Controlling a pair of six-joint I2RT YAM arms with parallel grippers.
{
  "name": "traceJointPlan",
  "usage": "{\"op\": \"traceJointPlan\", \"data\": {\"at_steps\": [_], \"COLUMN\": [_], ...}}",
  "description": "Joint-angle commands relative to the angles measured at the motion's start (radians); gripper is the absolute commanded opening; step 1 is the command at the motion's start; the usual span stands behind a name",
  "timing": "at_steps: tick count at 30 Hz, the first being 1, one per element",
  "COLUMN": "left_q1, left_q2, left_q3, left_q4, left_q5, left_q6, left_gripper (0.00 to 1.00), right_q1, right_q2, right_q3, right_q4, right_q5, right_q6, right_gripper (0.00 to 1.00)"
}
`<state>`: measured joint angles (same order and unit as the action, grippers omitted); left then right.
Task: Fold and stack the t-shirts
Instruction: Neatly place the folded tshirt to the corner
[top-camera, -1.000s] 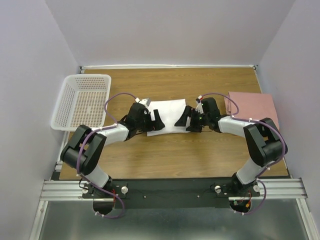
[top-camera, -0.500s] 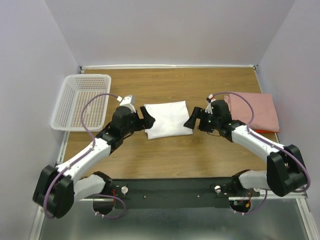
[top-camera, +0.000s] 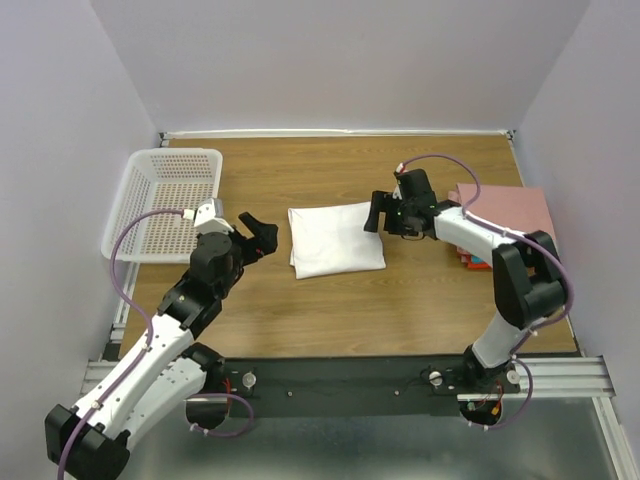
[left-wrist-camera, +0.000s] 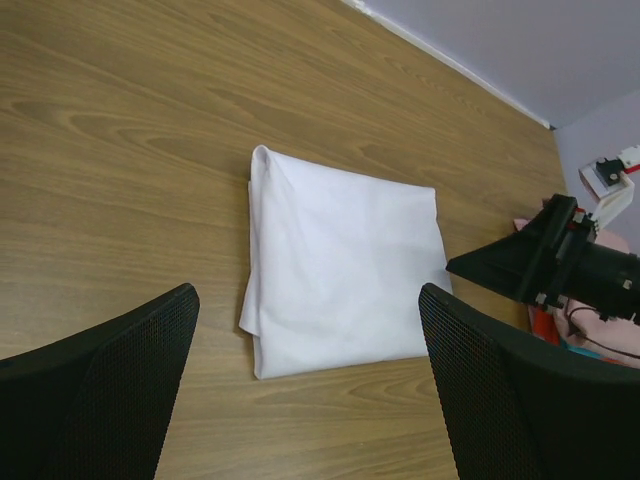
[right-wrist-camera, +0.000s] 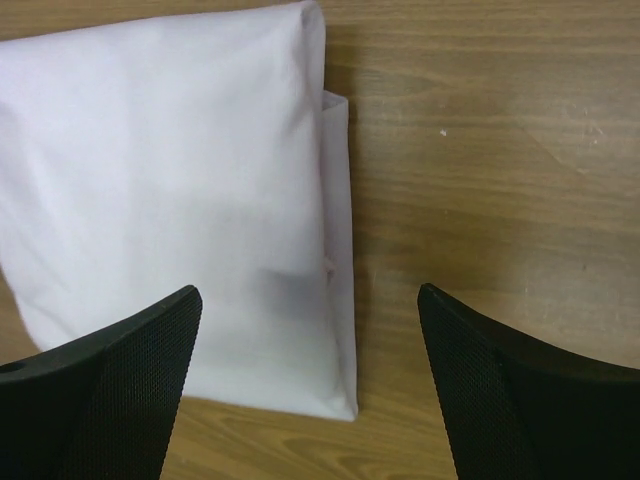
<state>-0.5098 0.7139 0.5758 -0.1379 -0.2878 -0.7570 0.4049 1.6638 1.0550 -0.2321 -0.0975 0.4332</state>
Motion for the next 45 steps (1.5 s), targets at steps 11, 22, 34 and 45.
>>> {"op": "traceJointPlan", "data": {"at_steps": [11, 22, 34, 45], "left_q1": [0.005, 0.007, 0.005, 0.007], "left_q2": [0.070, 0.016, -0.033, -0.053], "left_q3": [-0.019, -0.051, -0.077, -0.096], "left_q4": [0.012, 0.032, 0.073, 0.098], "left_q5": [0.010, -0.004, 0.033, 0.015], "left_q6": [0.025, 0.021, 0.021, 0.015], "left_gripper": [0.98, 0.98, 0.98, 0.98], "right_q1": [0.104, 0.182, 0.226, 0.222], "right_q2": [0.278, 0.343, 0.186, 0.011], "right_q3": [0.142, 0.161, 0.094, 0.017], "right_q4": [-0.091, -0.139, -0.161, -0.194], "right_q5": [0.159, 0.275, 0.623, 1.045], "right_q6": [-0.030, -0.021, -0.148, -0.353], "right_gripper": [0.81, 0.28, 0.00, 0.00]}}
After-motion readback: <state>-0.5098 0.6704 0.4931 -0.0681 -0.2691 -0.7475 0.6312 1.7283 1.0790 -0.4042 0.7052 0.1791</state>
